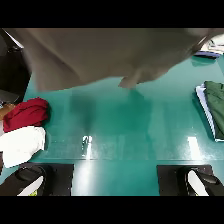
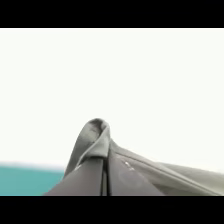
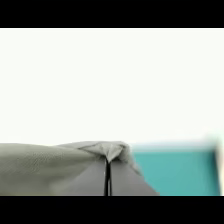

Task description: Fold the shirts.

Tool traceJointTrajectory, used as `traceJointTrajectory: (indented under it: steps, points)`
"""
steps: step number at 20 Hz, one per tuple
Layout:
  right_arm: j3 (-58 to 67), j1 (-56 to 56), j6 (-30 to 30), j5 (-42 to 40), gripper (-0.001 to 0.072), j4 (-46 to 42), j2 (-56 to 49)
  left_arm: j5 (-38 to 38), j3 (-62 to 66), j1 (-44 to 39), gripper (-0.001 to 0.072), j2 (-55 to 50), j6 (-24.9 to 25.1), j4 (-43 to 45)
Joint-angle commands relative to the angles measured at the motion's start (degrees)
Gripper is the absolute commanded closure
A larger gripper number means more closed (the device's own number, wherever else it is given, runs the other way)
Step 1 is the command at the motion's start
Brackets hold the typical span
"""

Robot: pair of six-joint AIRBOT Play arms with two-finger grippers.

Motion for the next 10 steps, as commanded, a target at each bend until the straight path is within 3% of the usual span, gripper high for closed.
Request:
traceJointTrajectory:
  steps: [1,4,8,10]
  points:
    - [13.6,0.0,0.1,-1.2,0.0693,-8.8,0.6,1.3,9.2,0.3,0.0675,1.4,1.5,-3.2]
    - [20.4,0.0,0.1,4.9,0.0694,-13.4,-0.2,1.3,9.2,0.3,0.0675,3.5,2.5,-11.2]
    - [28.3,0.0,0.7,15.6,0.0694,-16.3,-2.7,-4.5,9.2,0.3,0.0674,4.7,11.0,-25.9]
    - [28.2,0.0,0.8,19.4,0.0695,-16.7,-4.2,-7.5,6.9,0.3,0.0675,4.7,12.9,-29.6]
